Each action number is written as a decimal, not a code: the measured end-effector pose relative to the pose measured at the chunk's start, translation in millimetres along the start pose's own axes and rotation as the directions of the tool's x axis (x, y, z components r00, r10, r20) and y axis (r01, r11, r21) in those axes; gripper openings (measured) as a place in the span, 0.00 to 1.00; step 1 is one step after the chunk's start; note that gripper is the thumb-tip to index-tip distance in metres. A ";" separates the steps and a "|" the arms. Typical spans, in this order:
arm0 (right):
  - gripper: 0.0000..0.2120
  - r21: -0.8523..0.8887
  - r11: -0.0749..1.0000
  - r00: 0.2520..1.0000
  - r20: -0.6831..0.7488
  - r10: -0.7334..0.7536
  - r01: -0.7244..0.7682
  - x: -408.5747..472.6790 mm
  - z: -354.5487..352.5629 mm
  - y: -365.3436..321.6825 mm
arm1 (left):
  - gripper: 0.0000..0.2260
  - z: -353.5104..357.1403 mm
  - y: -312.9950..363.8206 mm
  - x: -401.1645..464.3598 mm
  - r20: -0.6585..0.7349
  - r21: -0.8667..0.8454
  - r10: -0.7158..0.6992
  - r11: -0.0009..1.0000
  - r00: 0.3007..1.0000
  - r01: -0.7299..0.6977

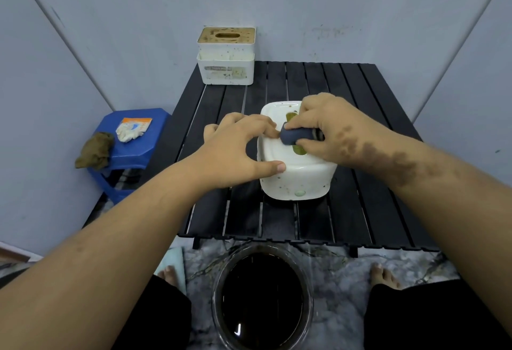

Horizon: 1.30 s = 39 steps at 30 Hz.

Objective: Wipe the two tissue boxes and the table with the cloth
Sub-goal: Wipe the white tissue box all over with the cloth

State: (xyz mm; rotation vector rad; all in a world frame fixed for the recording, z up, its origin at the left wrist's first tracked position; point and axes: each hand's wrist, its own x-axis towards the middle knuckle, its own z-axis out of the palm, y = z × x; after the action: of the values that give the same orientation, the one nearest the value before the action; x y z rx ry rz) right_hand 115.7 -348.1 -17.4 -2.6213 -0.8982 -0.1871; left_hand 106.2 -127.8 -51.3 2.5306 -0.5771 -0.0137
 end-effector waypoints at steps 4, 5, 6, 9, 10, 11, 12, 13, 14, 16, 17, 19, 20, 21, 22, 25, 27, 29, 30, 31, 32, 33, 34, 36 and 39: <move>0.15 -0.041 0.994 0.984 0.156 -0.090 0.098 -13.5 -11.3 -7.6 | 0.31 -0.6 -0.2 -1.8 -0.010 -0.012 -0.010 1.000 1.000 0.010; 0.15 -0.041 0.994 0.978 0.189 -0.092 0.102 -15.8 -15.7 -6.8 | 0.31 -0.7 0.1 -1.6 -0.009 -0.016 -0.013 1.000 1.000 0.013; 0.15 -0.039 0.995 0.975 0.205 -0.083 0.093 -16.6 -19.5 -4.5 | 0.31 -1.1 0.2 -1.3 -0.007 -0.021 -0.017 1.000 1.000 0.017; 0.15 -0.026 1.000 0.986 0.165 0.008 -0.004 -14.6 -22.3 5.2 | 0.30 -2.3 0.6 -0.6 0.004 -0.029 -0.024 0.999 1.000 0.024; 0.15 -0.033 0.999 0.991 0.130 0.033 -0.029 -13.6 -19.9 6.3 | 0.29 -2.4 0.5 -0.4 0.005 -0.029 -0.024 0.999 1.000 0.024; 0.14 -0.042 0.998 0.994 0.094 0.048 -0.044 -13.3 -16.0 4.8 | 0.28 -2.1 0.5 -0.3 0.004 -0.028 -0.022 0.999 1.000 0.022; 0.13 -0.041 0.998 0.997 0.059 0.047 -0.045 -13.8 -10.6 2.3 | 0.27 -1.7 0.3 -0.4 0.001 -0.025 -0.021 0.999 1.000 0.021; 0.13 -0.033 0.999 0.999 0.033 0.031 -0.030 -15.1 -5.0 -0.8 | 0.28 -0.9 0.0 -0.7 -0.001 -0.022 -0.018 1.000 1.000 0.018; 0.12 -0.028 1.000 1.000 0.020 0.011 -0.010 -16.6 0.1 -3.0 | 0.29 -0.2 -0.4 -1.0 -0.002 -0.020 -0.017 1.000 1.000 0.017; 0.12 -0.025 1.000 0.999 0.037 -0.003 0.004 -19.9 3.0 -3.2 | 0.30 -0.5 -1.4 -1.0 -0.001 -0.017 -0.016 1.000 1.000 0.016; 0.14 -0.019 1.000 0.998 0.059 -0.008 0.009 -21.4 0.5 -1.4 | 0.30 -1.0 -2.0 -0.6 0.001 -0.015 -0.015 1.000 1.000 0.015; 0.17 0.000 1.000 0.993 0.114 -0.021 0.022 -24.5 -8.9 4.9 | 0.28 -2.3 -2.6 0.0 0.003 -0.010 -0.010 1.000 1.000 0.010; 0.18 0.007 1.000 0.990 0.143 -0.023 0.022 -25.8 -14.8 8.2 | 0.27 -2.9 -2.1 0.2 0.003 -0.006 -0.009 1.000 1.000 0.009; 0.19 0.013 1.000 0.986 0.168 -0.017 0.015 -27.1 -21.0 10.8 | 0.26 -3.0 -1.2 0.5 0.005 -0.003 -0.009 1.000 1.000 0.009; 0.19 0.019 1.000 0.983 0.185 -0.013 0.010 -27.8 -26.4 12.4 | 0.26 -2.9 0.1 0.8 0.010 -0.002 -0.008 1.000 1.000 0.008; 0.18 0.027 0.999 0.985 0.171 -0.034 0.030 -27.6 -28.4 9.6 | 0.25 -1.2 3.2 1.5 0.012 -0.004 0.000 1.000 1.000 0.000; 0.16 0.040 0.997 0.993 0.100 -0.064 0.061 -26.2 -18.2 4.1 | 0.26 -1.5 2.6 1.5 0.016 -0.008 -0.001 1.000 1.000 0.001; 0.15 0.055 0.996 0.996 0.035 -0.079 0.077 -25.9 -6.8 0.7 | 0.29 -2.7 1.0 0.8 0.028 -0.011 -0.005 1.000 1.000 0.005; 0.15 0.062 0.995 0.997 0.021 -0.078 0.077 -26.9 -3.7 1.3 | 0.29 -3.8 0.6 0.6 0.036 -0.007 -0.008 1.000 0.999 0.009; 0.16 0.069 0.995 0.997 0.016 -0.075 0.074 -28.9 -3.1 3.4 | 0.30 -4.5 0.2 0.4 0.044 -0.001 -0.011 1.000 0.999 0.011; 0.16 0.078 0.994 0.997 0.011 -0.072 0.071 -31.4 -4.4 6.5 | 0.30 -5.0 0.0 0.3 0.051 0.002 -0.008 1.000 0.999 0.008; 0.16 0.089 0.994 0.998 -0.006 -0.069 0.070 -34.2 -7.1 9.8 | 0.29 -5.5 0.1 0.2 0.055 0.000 -0.003 1.000 0.998 0.003; 0.16 0.105 0.992 0.997 -0.040 -0.065 0.068 -36.6 -9.7 12.8 | 0.27 -6.1 0.3 0.3 0.058 -0.008 0.002 1.000 0.998 -0.001; 0.16 0.160 0.985 0.993 -0.106 -0.055 0.072 -39.5 -12.4 14.5 | 0.25 -6.6 0.2 1.3 0.056 -0.022 0.006 1.000 0.998 -0.005; 0.16 0.223 0.972 0.998 -0.016 -0.068 0.070 -38.6 -7.3 9.6 | 0.25 -5.8 -1.0 1.8 0.050 -0.012 0.015 1.000 0.999 -0.015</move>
State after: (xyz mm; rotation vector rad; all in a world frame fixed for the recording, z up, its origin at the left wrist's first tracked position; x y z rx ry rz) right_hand 91.1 -379.8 -22.7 -2.3828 -0.9495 -0.1079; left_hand 108.9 -124.9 -46.7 2.5206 -0.6142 -0.0755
